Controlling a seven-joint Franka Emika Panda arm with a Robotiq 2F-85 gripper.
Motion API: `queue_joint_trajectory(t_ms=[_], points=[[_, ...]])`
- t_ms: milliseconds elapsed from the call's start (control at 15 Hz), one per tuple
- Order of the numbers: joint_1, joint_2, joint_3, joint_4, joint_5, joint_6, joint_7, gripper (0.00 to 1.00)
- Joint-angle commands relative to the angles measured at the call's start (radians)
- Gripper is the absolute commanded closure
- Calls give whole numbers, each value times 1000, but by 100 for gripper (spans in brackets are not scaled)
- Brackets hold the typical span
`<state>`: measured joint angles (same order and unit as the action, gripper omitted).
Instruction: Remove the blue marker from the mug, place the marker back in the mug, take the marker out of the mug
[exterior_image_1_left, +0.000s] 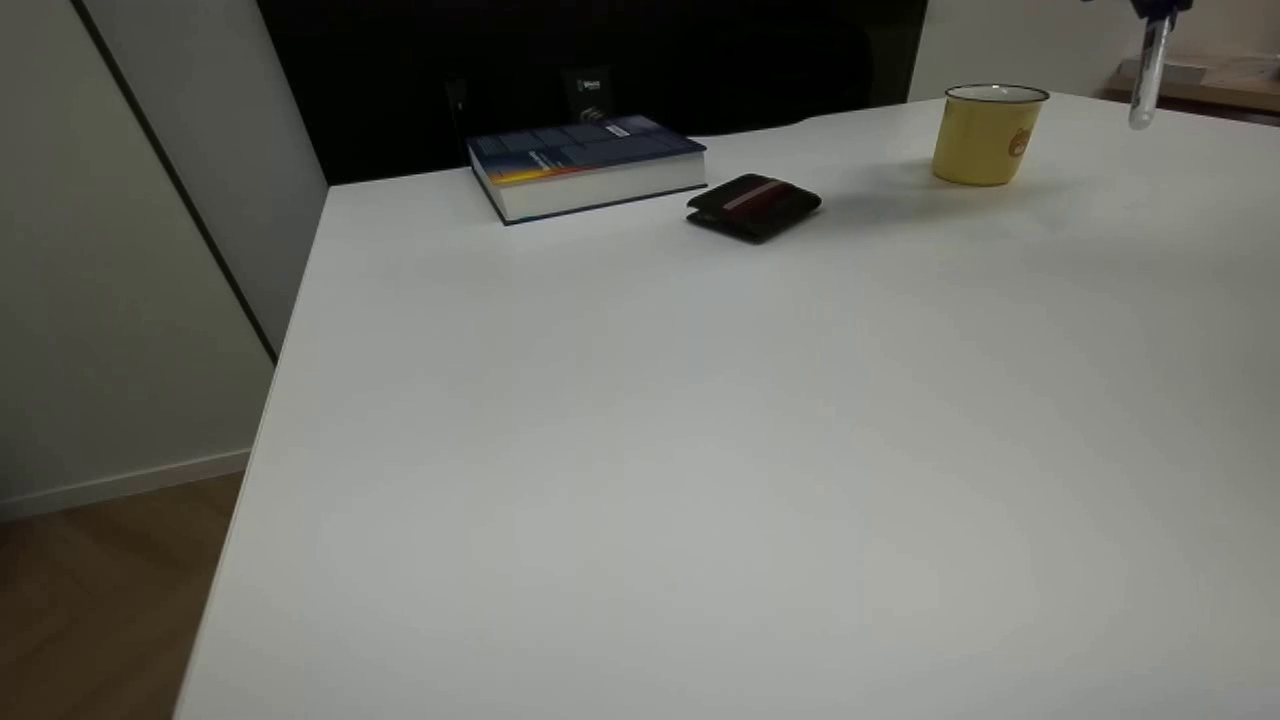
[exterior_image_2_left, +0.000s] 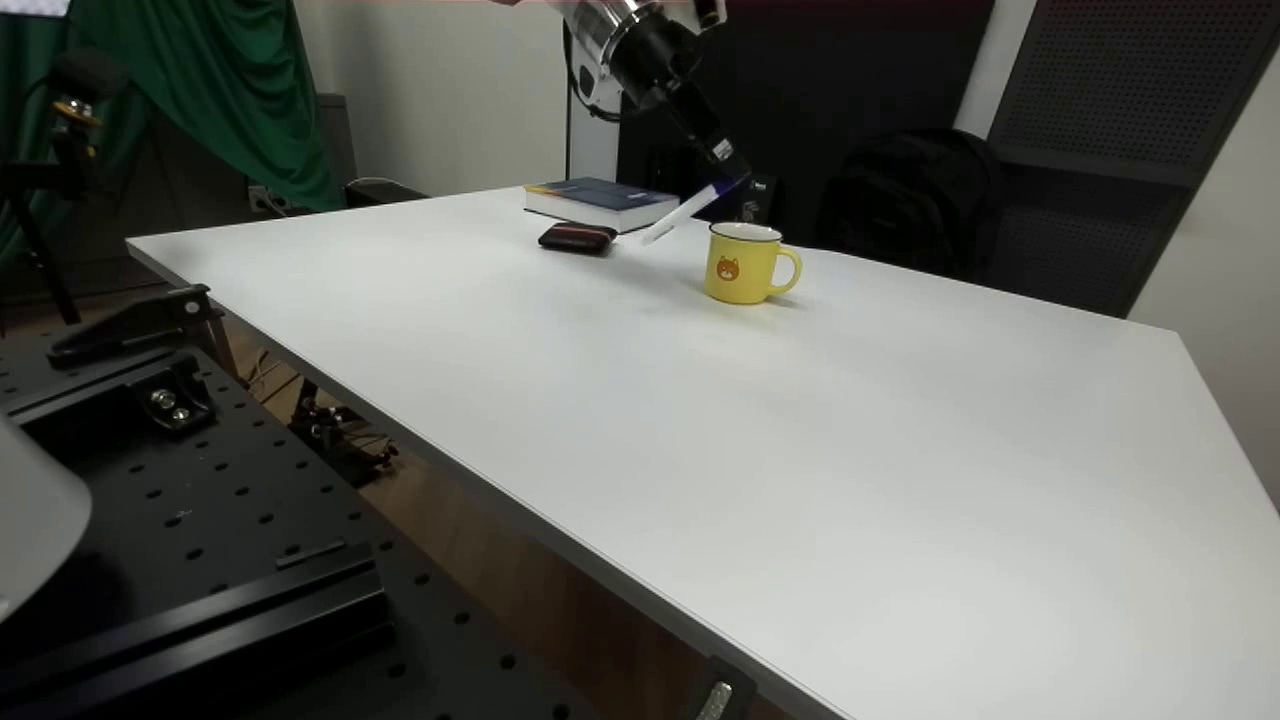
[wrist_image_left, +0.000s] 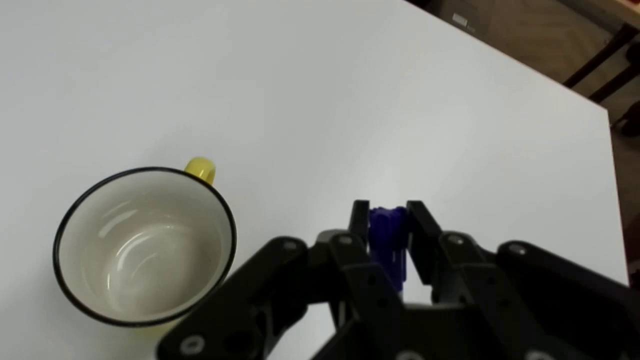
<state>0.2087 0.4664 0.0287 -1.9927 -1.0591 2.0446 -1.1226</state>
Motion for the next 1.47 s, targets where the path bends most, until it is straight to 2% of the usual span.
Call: queue_joint_trajectory(t_ms=[0,600,867,1400], points=[[4,38,17,50,-140,-93,115,94],[-49,49,26,103,-306,-104,321,94],[-47,66,21,114,-428,-113,434,94],[-52,145,22,153,-539,-140,537,94]])
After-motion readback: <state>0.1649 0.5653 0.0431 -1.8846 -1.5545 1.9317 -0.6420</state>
